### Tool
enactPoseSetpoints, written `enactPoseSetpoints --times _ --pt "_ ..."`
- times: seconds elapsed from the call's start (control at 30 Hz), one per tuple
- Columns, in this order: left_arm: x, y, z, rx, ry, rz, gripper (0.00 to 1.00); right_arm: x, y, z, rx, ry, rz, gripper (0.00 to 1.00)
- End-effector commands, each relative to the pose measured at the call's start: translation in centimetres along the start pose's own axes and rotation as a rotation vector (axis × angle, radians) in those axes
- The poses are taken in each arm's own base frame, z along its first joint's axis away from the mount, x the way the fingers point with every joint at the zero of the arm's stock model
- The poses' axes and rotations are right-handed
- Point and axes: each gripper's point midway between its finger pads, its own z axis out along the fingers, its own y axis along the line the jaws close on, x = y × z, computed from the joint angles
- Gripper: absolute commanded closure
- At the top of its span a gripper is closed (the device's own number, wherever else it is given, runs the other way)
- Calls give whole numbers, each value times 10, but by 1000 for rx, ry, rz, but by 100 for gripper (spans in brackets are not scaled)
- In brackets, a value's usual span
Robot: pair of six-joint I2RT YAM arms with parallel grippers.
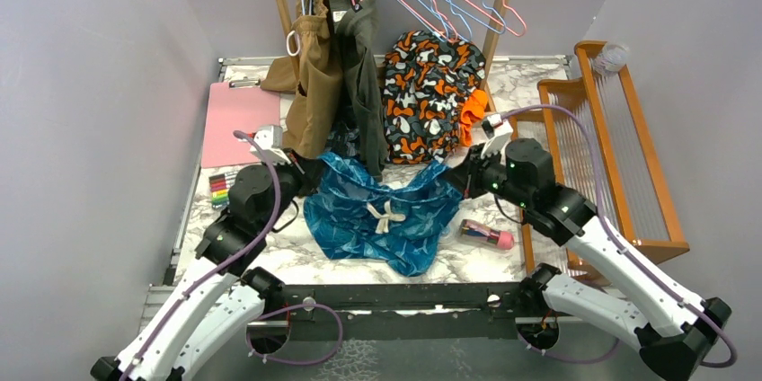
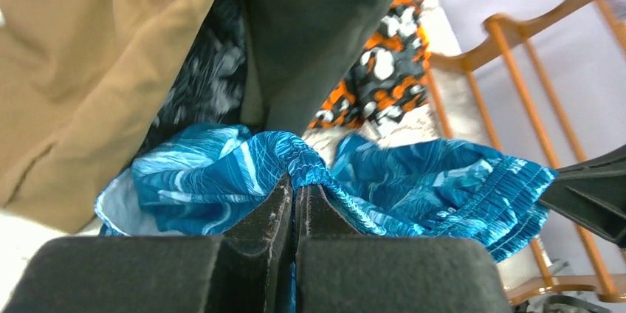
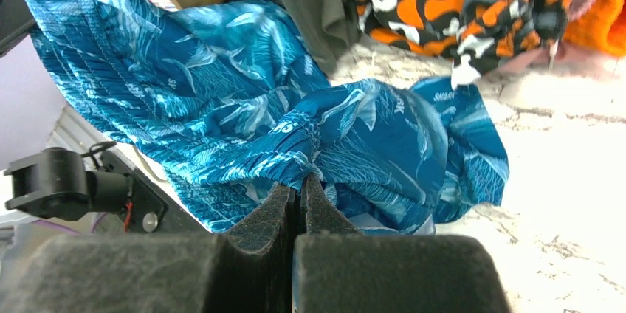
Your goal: Place the shorts on the hanger
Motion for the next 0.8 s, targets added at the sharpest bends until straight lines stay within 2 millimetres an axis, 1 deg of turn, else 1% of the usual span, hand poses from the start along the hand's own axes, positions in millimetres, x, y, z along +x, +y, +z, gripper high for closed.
enactPoseSetpoints --times 0.0,0.1,0.27,0.43,0.5,0.63,0.7,0.77 --pt "36 29 14 -108 57 -79 100 15 -16 18 56 -14 80 99" --pt "71 50 21 -178 134 -113 100 41 -28 30 97 41 142 99" --pt "116 75 27 -274 238 -169 100 84 -46 44 155 122 222 99" --pt "151 92 33 -333 315 -204 100 124 -60 56 192 221 266 99" --pt "162 97 37 -352 345 -203 100 135 -63 60 205 250 279 99" --pt "171 106 43 -407 379 -189 100 147 -73 65 262 273 316 99" --pt "164 102 47 -407 373 -186 100 141 -73 66 267 255 321 99" --pt "149 93 52 -379 339 -186 100 128 -72 64 273 209 324 99"
